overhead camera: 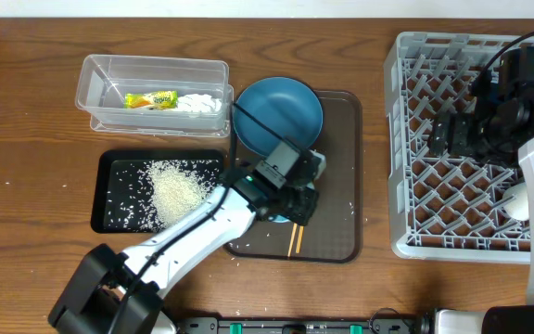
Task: Sort waste into correct bins and load items into the dishwasher rack
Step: 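Set the empty bowl back on the brown tray and release, then grasp the light blue bowl with the right gripper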
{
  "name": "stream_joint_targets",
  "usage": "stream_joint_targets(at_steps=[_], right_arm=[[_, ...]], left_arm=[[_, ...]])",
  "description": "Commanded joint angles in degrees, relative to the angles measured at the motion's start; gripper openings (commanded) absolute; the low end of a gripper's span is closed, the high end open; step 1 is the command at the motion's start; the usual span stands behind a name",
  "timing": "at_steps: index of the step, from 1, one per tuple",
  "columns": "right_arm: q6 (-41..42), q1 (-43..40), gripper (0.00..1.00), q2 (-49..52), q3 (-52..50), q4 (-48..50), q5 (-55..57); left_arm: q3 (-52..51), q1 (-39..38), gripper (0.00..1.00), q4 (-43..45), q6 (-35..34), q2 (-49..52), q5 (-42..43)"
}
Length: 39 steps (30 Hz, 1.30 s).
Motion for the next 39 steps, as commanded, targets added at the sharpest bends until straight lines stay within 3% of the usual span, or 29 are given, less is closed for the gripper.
stream_joint_targets(at_steps=[1,2,4,11,18,24,29,33,39], right_arm=[[-0.8,0.2,0.99,0.0,-0.3,0.1,-0.9],[-0.8,0.2,0.99,0.0,-0.3,0.1,-0.9],[-0.8,0.2,0.99,0.0,-0.3,0.0,-0.9],[-1.6,0.2,0.99,0.0,-0.3,2.2,-8.1],[-2.7,3.2,0.99,0.3,-0.3,9.4,-17.2],[-2.7,11.8,0.98,3.0,-0.3,10.4,-17.0],[-0.5,19.8,0.92,9.2,-0.3,8.8,-10.5],[-0.3,23.8,0.77,15.2,-0.3,7.0,-8.9],[-0.3,26.8,0.62,24.5,-0.3,5.3,-9.1]], left_arm=[[0.5,-1.4,0.14,1.9,-1.5,0.5,-2.8],[0.5,-1.4,0.17,2.2,-1.5,0.5,-3.1],[0.5,-1.3,0.36,2.1,-1.5,0.5,-5.2],[0.5,0.4,0.52,-2.4,-1.5,-1.3,-7.2],[0.5,8.1,0.57,-12.3,-1.5,-11.4,-7.2],[0.5,19.0,0.62,-18.4,-1.5,-22.7,-7.2],[0.5,28.6,0.67,-22.1,-1.5,-27.9,-7.2],[0.5,33.0,0.67,-24.8,-1.5,-28.1,-7.2],[0.5,34.8,0.67,-26.0,-1.5,-27.1,-7.2]])
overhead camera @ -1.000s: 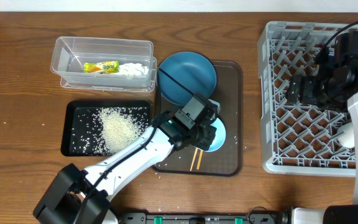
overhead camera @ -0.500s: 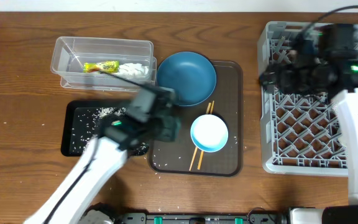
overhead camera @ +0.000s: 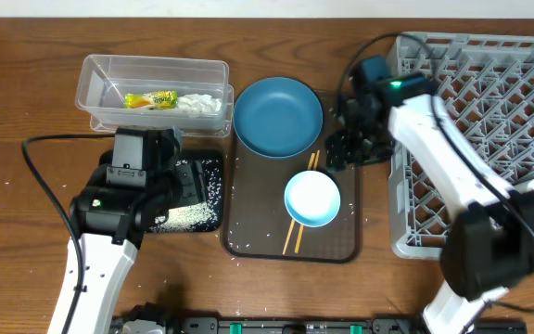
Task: Sort waste into correct bins and load items into the dishwasher rack
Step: 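Grasp the light blue bowl with the right gripper, then carry the bowl to the dish rack and release it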
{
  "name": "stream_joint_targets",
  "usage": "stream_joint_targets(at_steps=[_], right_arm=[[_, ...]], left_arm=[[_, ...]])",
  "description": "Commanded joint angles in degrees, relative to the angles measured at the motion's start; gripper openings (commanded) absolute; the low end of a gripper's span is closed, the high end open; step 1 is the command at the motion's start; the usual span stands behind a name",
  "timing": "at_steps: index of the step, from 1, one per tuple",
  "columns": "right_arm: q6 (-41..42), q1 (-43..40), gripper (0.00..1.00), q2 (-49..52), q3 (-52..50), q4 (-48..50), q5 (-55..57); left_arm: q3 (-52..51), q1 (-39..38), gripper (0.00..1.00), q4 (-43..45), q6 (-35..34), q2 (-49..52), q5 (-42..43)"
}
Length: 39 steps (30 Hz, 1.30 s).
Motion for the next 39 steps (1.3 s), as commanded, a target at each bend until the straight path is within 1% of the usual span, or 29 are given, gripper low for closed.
stream_joint_targets(at_steps=[1,3,4,5,6,7,9,10,13,16,21,25,29,33,37,39], right_arm=[[0.4,1.7,0.61,4.2,-0.1,-0.5,0.4],[0.4,2.7,0.59,7.0,-0.1,-0.4,0.4],[0.4,3.2,0.55,8.0,-0.1,-0.4,0.4],[0.4,3.7,0.49,9.2,-0.1,-0.2,0.4],[0.4,4.1,0.41,9.9,-0.1,-0.2,0.5],[0.4,4.4,0.28,10.8,-0.1,0.2,0.7],[0.4,4.5,0.08,11.4,-0.1,0.9,0.7],[0.4,4.5,0.01,11.4,0.0,1.1,0.7],[0.4,3.9,0.01,10.4,0.1,1.3,1.7],[0.7,2.6,0.01,7.2,0.7,-0.1,6.1],[1.5,-1.5,0.01,-4.1,0.8,0.4,14.9],[1.5,-6.0,0.01,-14.3,0.8,4.3,23.7],[1.4,-11.0,0.01,-20.9,0.8,9.9,33.2],[1.4,-16.4,0.01,-23.5,0.8,15.3,44.7],[1.5,-22.1,0.01,-22.4,0.8,22.4,58.9],[1.5,-24.4,0.01,-21.3,0.8,25.4,62.9]], left_arm=[[0.5,0.4,0.68,-0.3,-0.1,0.7,-0.5],[0.5,0.4,0.68,-0.3,-0.1,1.0,-0.5],[0.5,0.4,0.68,-0.3,-0.1,1.2,-0.5],[0.5,0.4,0.67,-0.3,-0.1,1.3,-0.5],[0.5,0.4,0.67,-0.3,-0.1,1.4,-0.5],[0.5,0.4,0.68,-0.3,-0.1,1.4,-0.5],[0.5,0.4,0.68,-0.3,-0.1,1.4,-0.5],[0.5,0.4,0.68,-0.3,-0.1,1.4,-0.5],[0.5,0.4,0.68,-0.3,-0.1,1.4,-0.5],[0.5,0.4,0.67,-0.3,-0.1,1.4,-0.5],[0.5,0.4,0.67,-0.3,-0.1,1.4,-0.5],[0.5,0.4,0.68,-0.3,-0.1,1.4,-0.5],[0.5,0.4,0.68,-0.3,-0.1,1.4,-0.5],[0.5,0.4,0.68,-0.3,-0.1,1.4,-0.5],[0.5,0.4,0.68,-0.3,-0.1,1.4,-0.3],[0.5,0.4,0.68,-0.3,-0.1,1.4,0.1]])
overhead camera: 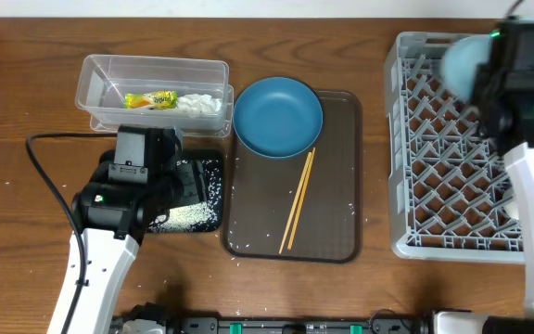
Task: Sort waste into correct bins and load items into the dishwasher rack
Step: 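Carry the bowl to the dish rack and release it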
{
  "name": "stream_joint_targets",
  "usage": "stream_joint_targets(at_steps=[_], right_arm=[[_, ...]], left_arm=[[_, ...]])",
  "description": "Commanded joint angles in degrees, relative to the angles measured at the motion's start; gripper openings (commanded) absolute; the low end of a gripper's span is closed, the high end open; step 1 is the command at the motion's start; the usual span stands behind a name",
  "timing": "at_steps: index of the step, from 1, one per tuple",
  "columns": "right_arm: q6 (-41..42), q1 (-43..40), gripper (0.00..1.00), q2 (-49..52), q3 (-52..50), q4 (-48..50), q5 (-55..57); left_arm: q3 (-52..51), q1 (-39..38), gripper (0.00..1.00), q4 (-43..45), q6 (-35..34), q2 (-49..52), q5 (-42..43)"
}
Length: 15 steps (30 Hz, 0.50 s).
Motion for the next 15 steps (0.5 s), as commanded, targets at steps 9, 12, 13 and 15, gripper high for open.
stream_joint_targets(at_steps=[9,12,13,15], right_arm=[[-1.0,-14.5,0.01,11.9,0.2,18.5,29.9],[-5.2,-17.1,0.01,17.0,0.2,23.7,34.7],[-7.5,-18.0,0.01,18.9,0.2,26.3,36.2],[-12.9,-19.3,0.01,22.4,0.2,31.1,37.9]], left_arm=[[0.5,0.3,0.68,-0.2,-0.1,0.3,0.1],[0.5,0.3,0.68,-0.1,-0.1,0.3,0.1],[0.5,0.3,0.68,-0.1,-0.1,0.3,0.1],[0.5,0.3,0.68,-0.1,-0.1,0.3,0.1]])
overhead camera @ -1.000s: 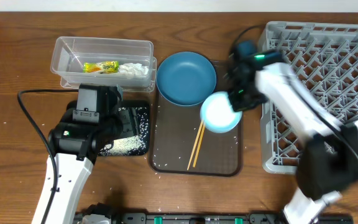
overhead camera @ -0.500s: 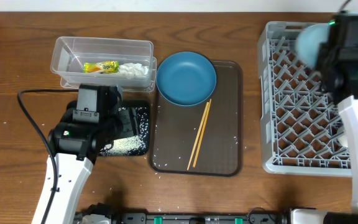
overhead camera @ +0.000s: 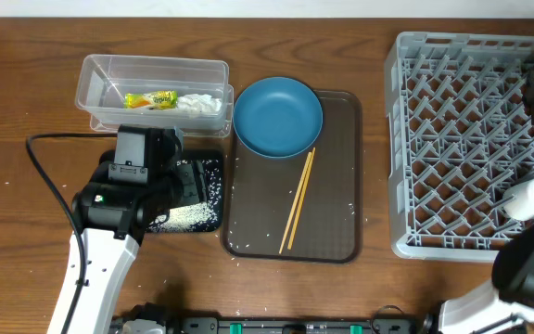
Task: Sort waste into correct bins and load items into the dishwasher rack
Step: 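Carry the bowl to the dish rack and release it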
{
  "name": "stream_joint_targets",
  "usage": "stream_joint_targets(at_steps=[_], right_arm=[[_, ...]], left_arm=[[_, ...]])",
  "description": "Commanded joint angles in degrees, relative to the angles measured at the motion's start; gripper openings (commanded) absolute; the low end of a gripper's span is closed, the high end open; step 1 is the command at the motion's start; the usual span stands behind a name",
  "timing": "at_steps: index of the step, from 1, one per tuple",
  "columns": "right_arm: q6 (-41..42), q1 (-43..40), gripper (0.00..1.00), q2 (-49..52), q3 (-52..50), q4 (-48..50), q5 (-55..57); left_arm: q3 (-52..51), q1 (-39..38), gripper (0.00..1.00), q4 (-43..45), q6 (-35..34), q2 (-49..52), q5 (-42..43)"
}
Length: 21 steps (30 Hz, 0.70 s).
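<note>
The blue plate [overhead camera: 277, 116] sits at the far end of the brown tray [overhead camera: 336, 223]. A pair of chopsticks [overhead camera: 297, 200] lies slanted on the tray's middle. The grey dishwasher rack [overhead camera: 452, 139] stands to the right. My left gripper [overhead camera: 182, 181] hangs over the black tray of rice [overhead camera: 197, 211], its fingers hidden under the wrist. My right gripper shows only as a dark piece at the rack's right edge, its jaws not readable. The light-blue bowl is out of view.
A clear bin [overhead camera: 156, 67] at the back left holds a yellow wrapper [overhead camera: 151, 98] and white tissue [overhead camera: 202, 103]. A white rounded shape [overhead camera: 527, 199] sits at the rack's right side beside my right arm. Loose rice grains dot the brown tray and the table.
My right arm held the light-blue bowl over the rack's far side; now it is at the right edge and the bowl no longer shows. The left arm has not moved.
First my left gripper was at the bowl on the brown tray and my right arm over the rack. Then the left arm stood over the rice tray and the right gripper beside the bowl. Later the right held the bowl above the rack; now the bowl is unseen.
</note>
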Motion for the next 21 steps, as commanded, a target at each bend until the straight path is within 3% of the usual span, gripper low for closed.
stream_joint_targets(at_steps=[1,5,21], right_arm=[[-10.1,-2.1,0.01,5.2,0.3,5.1,8.7],[-16.5,-3.1,0.01,10.3,0.3,10.4,10.0],[-14.1,-4.0,0.01,17.4,0.2,8.9,8.6]], left_arm=[[0.5,0.3,0.68,-0.1,-0.1,0.3,-0.1],[0.5,0.3,0.68,-0.1,-0.1,0.3,-0.2],[0.5,0.3,0.68,-0.7,-0.2,0.3,-0.1]])
